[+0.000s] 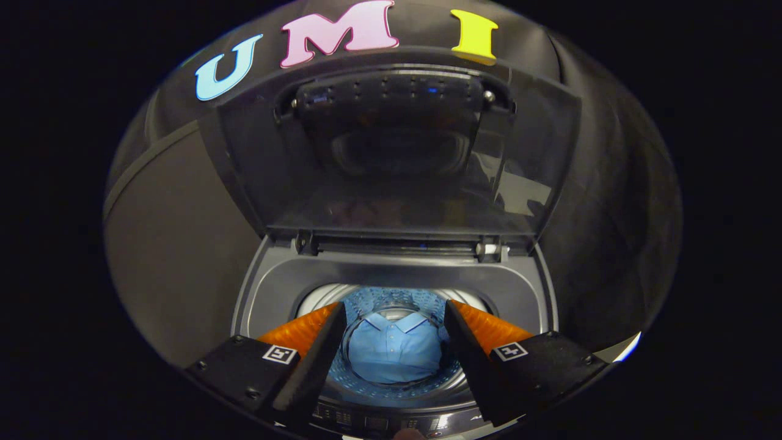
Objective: Put the clothes into the washing machine and then close the washing machine lid.
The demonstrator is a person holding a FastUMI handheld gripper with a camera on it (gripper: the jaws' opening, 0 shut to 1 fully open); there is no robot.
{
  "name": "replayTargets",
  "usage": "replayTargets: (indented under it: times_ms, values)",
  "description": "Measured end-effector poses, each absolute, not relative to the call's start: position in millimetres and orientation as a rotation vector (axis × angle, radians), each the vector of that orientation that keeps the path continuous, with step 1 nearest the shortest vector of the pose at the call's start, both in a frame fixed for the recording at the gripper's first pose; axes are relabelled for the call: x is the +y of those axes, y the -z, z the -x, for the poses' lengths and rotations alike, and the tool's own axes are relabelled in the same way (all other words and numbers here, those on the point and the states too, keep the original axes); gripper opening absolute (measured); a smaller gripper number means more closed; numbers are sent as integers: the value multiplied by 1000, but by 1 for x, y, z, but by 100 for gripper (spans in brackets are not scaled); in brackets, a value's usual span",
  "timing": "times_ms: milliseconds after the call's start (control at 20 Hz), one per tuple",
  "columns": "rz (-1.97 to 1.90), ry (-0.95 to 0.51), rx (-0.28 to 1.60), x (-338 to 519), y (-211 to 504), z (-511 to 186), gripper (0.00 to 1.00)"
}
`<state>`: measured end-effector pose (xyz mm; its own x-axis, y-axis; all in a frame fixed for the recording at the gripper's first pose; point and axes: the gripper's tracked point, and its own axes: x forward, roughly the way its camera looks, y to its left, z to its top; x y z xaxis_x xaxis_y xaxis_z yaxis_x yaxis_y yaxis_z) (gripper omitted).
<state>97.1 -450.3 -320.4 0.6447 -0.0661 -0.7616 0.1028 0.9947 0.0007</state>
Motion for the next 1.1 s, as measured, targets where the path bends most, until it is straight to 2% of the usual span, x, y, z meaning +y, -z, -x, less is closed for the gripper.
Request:
replayTargets:
  times_ms: [800, 1100]
  values:
    - [-50, 117, 408, -437, 102, -189, 100]
    - [-60, 101, 379, -435, 89, -208, 99]
